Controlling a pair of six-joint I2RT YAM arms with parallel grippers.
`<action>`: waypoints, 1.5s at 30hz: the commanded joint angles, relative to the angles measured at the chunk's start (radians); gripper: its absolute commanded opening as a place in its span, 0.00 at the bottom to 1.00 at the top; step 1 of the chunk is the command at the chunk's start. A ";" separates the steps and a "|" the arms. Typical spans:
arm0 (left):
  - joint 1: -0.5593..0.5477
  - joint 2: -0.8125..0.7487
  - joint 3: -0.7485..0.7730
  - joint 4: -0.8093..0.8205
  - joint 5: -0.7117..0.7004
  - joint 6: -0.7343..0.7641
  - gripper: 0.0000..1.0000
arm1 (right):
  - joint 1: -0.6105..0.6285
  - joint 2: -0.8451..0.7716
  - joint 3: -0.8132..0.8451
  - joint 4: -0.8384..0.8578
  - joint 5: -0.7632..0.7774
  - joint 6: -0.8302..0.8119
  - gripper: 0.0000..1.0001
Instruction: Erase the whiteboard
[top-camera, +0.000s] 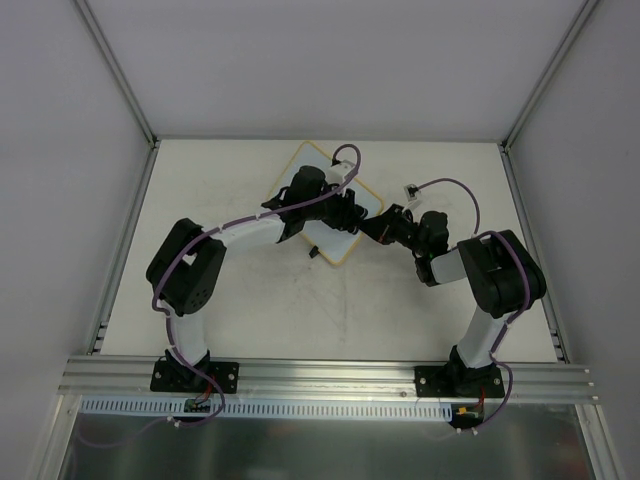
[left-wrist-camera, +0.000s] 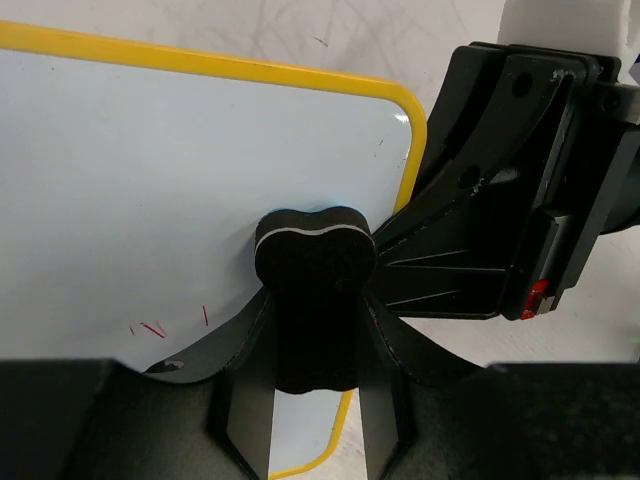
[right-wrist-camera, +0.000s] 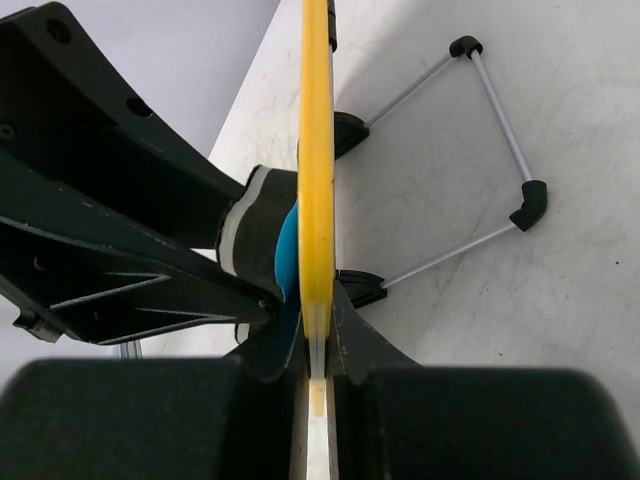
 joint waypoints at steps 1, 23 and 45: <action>-0.042 0.051 0.021 -0.064 0.166 0.054 0.00 | 0.035 -0.034 0.044 0.288 -0.114 -0.003 0.00; 0.182 0.023 -0.038 -0.130 -0.103 0.043 0.00 | 0.035 -0.045 0.038 0.288 -0.114 -0.003 0.00; 0.122 0.034 -0.041 -0.130 -0.063 -0.004 0.00 | 0.035 -0.036 0.041 0.286 -0.114 -0.003 0.00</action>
